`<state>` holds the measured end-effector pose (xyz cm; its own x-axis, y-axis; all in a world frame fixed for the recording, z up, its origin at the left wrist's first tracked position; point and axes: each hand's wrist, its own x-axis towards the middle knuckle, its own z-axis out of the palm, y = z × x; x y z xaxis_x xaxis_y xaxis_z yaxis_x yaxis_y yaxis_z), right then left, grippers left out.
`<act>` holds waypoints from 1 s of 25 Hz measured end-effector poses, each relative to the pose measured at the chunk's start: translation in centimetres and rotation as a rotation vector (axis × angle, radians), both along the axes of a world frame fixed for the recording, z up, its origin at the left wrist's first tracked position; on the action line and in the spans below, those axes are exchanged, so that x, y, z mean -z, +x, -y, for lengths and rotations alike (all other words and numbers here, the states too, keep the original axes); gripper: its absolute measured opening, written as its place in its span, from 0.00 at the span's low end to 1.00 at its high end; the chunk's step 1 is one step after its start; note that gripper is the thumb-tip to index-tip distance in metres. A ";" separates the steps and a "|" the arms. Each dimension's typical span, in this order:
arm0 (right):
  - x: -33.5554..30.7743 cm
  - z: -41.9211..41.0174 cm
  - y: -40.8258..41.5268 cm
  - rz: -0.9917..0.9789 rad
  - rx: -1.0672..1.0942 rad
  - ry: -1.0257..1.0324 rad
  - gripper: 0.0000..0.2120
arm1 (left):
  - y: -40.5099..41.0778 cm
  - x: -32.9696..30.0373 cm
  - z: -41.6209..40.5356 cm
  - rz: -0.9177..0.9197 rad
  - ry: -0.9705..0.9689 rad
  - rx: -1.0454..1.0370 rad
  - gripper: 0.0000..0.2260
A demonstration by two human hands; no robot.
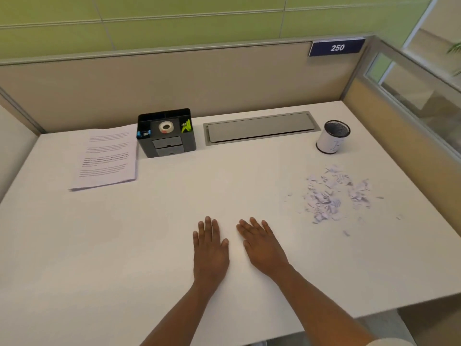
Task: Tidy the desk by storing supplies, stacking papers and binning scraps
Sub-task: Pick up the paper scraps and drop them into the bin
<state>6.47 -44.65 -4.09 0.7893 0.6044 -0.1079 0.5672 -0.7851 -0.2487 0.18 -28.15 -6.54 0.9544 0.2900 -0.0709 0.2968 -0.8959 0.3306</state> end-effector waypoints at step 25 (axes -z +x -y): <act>-0.6 18.6 16.8 0.211 0.181 0.196 0.20 | 19.2 -0.6 18.4 -0.012 0.091 0.197 0.30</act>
<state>23.25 -63.24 -3.45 0.8782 0.4454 0.1742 0.4781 -0.8266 -0.2969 19.35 -46.57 -5.91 0.9925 0.1041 -0.0649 0.1169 -0.9628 0.2436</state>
